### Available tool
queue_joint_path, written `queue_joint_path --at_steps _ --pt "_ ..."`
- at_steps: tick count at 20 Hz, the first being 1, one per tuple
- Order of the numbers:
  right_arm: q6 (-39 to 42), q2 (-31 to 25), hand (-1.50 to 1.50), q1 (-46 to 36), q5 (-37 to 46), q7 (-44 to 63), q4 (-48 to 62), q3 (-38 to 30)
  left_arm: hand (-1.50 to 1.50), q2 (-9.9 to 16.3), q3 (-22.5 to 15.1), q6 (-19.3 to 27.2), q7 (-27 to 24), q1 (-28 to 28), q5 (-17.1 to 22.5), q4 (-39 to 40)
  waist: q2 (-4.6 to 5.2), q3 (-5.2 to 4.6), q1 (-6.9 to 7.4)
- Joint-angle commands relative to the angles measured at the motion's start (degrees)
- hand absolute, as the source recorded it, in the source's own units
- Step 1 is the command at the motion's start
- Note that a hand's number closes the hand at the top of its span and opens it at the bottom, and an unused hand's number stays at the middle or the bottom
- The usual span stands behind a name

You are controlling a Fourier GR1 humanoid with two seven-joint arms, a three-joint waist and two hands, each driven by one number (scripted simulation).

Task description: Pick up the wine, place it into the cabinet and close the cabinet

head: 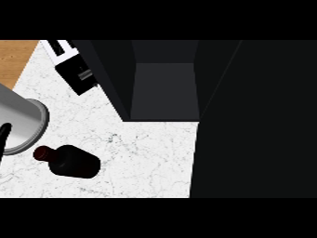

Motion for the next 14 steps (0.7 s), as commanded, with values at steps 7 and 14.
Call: queue_joint_path --at_steps 7,14 --pt "0.1 -0.8 -1.5 -0.2 -3.8 5.0 -8.1 -2.8 -1.5 0.0 13.6 -10.3 -3.0 6.5 18.7 1.3 -0.11 -0.01 0.28" --pt "0.2 0.2 -1.5 0.4 -3.0 6.0 -7.7 -1.3 -1.5 -3.5 12.3 -18.2 -11.4 10.9 18.5 11.0 0.01 0.04 0.08"
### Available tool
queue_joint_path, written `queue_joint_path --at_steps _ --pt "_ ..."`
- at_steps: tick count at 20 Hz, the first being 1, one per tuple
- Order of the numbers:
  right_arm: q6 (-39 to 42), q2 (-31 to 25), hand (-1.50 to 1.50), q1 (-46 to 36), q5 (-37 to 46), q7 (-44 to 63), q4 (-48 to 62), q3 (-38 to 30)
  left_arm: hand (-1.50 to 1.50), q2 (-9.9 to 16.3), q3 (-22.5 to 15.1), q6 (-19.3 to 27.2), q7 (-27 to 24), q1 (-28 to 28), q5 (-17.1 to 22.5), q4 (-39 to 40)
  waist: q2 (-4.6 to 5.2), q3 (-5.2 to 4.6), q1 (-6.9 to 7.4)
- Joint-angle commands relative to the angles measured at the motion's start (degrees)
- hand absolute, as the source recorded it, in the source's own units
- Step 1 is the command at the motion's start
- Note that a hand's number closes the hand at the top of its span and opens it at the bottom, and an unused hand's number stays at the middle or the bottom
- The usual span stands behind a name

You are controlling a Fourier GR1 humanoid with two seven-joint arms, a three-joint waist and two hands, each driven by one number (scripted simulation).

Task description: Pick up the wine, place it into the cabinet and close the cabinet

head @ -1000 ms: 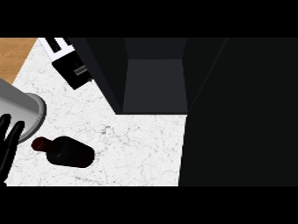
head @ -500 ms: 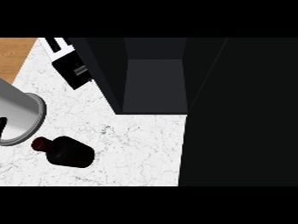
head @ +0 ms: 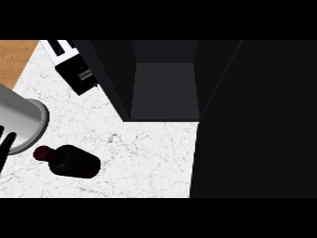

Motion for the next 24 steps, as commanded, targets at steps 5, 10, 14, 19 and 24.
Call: queue_joint_path --at_steps 5,10,14,19,24 --pt "0.5 0.2 -1.5 2.0 -4.5 3.7 -8.0 -2.1 -1.5 -0.6 3.6 -7.5 -7.7 0.5 3.4 12.5 0.07 0.03 -0.24" --pt "0.4 0.6 -1.5 0.4 -2.7 5.1 -8.1 -0.4 -1.5 -3.1 3.5 -8.4 -15.0 2.5 -1.5 15.5 0.04 0.03 -0.05" --pt "0.4 1.1 -1.5 0.5 -3.4 4.5 -8.1 -1.0 -1.5 -3.3 3.9 -8.2 -18.4 -2.5 -3.9 24.1 0.12 0.03 -0.42" --pt "0.5 1.9 -1.5 2.4 -2.2 4.9 -10.4 0.0 -1.5 -2.5 5.3 -11.8 -19.7 -1.5 -1.1 27.3 0.04 0.04 -0.42" --pt "0.2 2.1 -1.5 0.8 -2.2 5.1 -9.3 -0.8 -1.5 -2.0 5.8 -15.9 -25.2 1.3 -2.9 30.4 0.04 0.05 -0.16"
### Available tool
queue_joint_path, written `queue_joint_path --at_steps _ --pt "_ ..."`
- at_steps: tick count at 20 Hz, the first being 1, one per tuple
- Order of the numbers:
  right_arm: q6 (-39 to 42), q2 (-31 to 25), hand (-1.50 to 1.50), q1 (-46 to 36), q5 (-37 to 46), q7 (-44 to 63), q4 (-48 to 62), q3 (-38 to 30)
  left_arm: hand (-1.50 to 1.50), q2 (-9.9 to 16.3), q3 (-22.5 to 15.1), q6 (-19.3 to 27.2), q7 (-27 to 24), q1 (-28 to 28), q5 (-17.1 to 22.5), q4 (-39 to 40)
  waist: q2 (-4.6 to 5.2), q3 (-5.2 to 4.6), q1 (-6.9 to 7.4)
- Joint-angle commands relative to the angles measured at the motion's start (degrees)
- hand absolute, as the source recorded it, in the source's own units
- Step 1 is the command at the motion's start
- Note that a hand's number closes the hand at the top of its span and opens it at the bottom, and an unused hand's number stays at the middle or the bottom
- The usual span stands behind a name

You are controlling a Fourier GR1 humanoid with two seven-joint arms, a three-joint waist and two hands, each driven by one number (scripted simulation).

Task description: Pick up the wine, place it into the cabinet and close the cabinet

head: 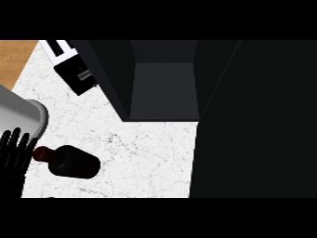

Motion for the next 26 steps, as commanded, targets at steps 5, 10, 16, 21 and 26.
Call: queue_joint_path --at_steps 5,10,16,21,26 --pt "-0.1 -1.1 -1.5 -0.5 -6.6 5.8 -8.4 -4.2 -1.5 -0.4 -0.3 -4.1 -5.1 0.4 -0.9 6.4 -0.01 0.01 0.1" --pt "-0.3 -0.3 -1.5 -1.5 -4.5 5.6 -7.8 -2.6 -1.5 -1.5 -0.8 -1.4 -5.7 -6.8 -2.4 12.1 0.03 0.02 -0.07" --pt "-1.9 1.7 -1.5 -2.3 -0.7 7.3 -8.1 1.2 -1.5 -0.7 -0.4 -2.3 -9.5 -8.3 -4.5 17.7 0.02 -0.01 -0.06" --pt "0.7 -0.1 -1.5 -2.4 -6.9 4.9 -5.0 -4.8 -1.5 -1.3 -0.9 -5.8 -17.4 -5.7 -6.0 23.5 0.07 0.01 0.02" --pt "2.3 0.5 -1.5 -1.7 -6.7 2.6 -4.0 -4.2 -1.5 0.0 0.1 -4.9 -14.7 -8.9 -5.2 25.8 0.07 0.03 0.03"
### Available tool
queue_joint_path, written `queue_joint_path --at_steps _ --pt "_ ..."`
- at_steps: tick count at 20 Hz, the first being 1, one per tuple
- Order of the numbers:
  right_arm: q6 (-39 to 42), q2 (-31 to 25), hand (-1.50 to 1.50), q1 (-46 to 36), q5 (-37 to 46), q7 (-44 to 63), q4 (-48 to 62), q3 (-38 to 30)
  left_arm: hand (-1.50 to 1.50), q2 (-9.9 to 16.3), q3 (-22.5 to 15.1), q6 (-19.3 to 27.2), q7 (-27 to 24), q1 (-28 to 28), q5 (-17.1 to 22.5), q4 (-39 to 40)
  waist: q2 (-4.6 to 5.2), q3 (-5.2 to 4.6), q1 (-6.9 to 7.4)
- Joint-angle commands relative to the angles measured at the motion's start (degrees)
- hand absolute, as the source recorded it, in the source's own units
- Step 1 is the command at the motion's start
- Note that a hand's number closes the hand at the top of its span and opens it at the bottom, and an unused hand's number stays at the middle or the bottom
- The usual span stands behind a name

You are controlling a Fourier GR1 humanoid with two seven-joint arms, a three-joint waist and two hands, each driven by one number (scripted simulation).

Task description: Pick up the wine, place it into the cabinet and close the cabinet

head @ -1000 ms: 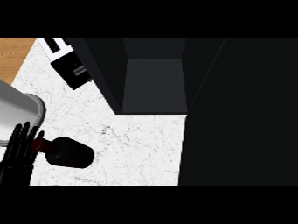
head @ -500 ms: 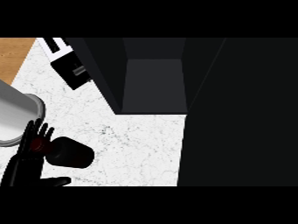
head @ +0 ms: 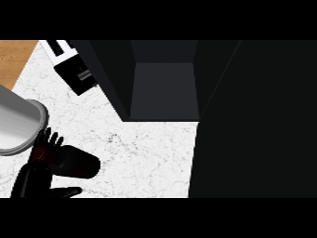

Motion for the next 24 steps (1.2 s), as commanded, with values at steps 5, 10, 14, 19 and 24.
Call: queue_joint_path --at_steps 5,10,14,19,24 --pt "0.9 2.0 -1.5 4.9 -2.8 -0.8 -6.1 1.0 -1.5 1.7 1.0 -2.0 0.8 -0.8 1.9 2.2 -0.04 0.02 0.06" --pt "1.9 1.3 -1.5 5.5 -4.8 -0.6 -7.0 -0.9 -1.5 0.6 0.8 -1.1 -4.8 -5.2 0.2 10.8 0.01 0.01 -0.15" --pt "1.0 0.9 -1.5 -0.2 -4.6 0.4 -2.4 -2.5 -1.5 -0.7 -0.5 0.7 -4.0 -6.6 -0.4 10.9 0.03 0.0 0.12" --pt "0.5 -0.1 -1.5 -0.4 -6.4 6.1 -8.9 -2.9 -1.5 -2.4 -0.5 0.0 -9.7 -8.1 -0.8 17.0 -0.03 -0.02 -0.21" --pt "0.8 2.2 -1.5 2.4 -0.8 1.2 -5.7 1.8 1.5 -0.6 -0.9 -6.1 -9.7 -10.2 1.6 20.1 0.0 -0.01 -0.08"
